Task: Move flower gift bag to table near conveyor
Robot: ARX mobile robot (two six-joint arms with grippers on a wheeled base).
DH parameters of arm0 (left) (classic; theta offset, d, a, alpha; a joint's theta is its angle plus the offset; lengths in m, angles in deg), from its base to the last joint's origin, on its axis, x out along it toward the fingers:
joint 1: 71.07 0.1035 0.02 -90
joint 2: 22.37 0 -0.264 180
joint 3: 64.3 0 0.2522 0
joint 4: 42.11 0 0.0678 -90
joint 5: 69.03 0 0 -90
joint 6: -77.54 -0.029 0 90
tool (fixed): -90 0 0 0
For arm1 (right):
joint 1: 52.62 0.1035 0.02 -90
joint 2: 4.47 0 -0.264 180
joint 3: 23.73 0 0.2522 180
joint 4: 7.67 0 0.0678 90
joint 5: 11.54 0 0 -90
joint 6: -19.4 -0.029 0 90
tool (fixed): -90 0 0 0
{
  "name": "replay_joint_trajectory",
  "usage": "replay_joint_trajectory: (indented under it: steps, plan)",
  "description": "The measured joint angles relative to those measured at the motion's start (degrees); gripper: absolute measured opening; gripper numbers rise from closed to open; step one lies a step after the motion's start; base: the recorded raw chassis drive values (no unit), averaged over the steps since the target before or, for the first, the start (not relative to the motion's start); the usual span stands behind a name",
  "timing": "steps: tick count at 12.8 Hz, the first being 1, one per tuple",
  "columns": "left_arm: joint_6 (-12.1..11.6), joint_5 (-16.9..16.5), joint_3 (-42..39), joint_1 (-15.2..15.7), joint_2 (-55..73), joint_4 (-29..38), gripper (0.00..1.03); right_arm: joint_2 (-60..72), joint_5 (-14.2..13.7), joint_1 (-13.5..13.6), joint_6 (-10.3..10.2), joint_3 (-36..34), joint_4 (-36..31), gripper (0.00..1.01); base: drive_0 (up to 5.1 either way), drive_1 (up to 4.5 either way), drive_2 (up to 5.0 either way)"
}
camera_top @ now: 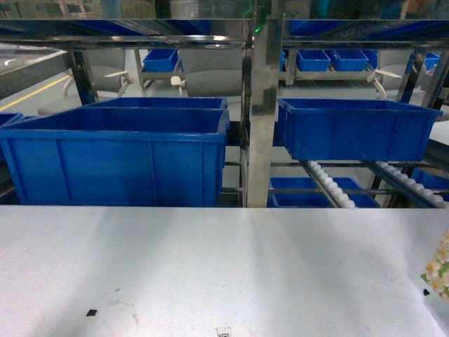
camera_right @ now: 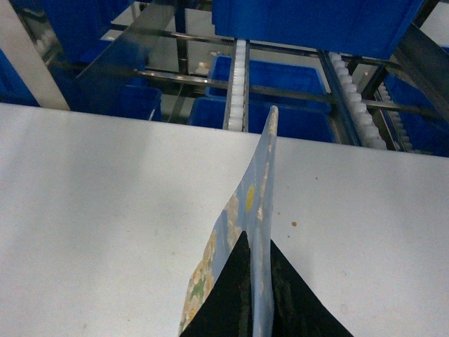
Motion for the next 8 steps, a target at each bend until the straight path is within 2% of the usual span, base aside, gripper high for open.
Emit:
replay_joint_trajectory:
  steps: [6, 7, 8]
  plan:
    - [0.0, 0.0, 0.0, 0.0, -0.1, 0.0, 0.02, 8.6, 1.8, 0.5, 1.8, 1.3, -5.1, 0.03, 0.0, 0.0, 0.0]
    - [0.0, 0.0, 0.0, 0.0, -0.1, 0.0, 0.02, 10.6, 2.9, -0.6, 2.3, 2.1, -5.3, 0.03, 0.0, 0.0, 0.0]
    - [0.0, 0.0, 0.0, 0.0, -0.1, 0.0, 0.02, 11.0, 2.8, -0.8, 2.7, 2.3, -5.4, 0.03, 0.0, 0.0, 0.0]
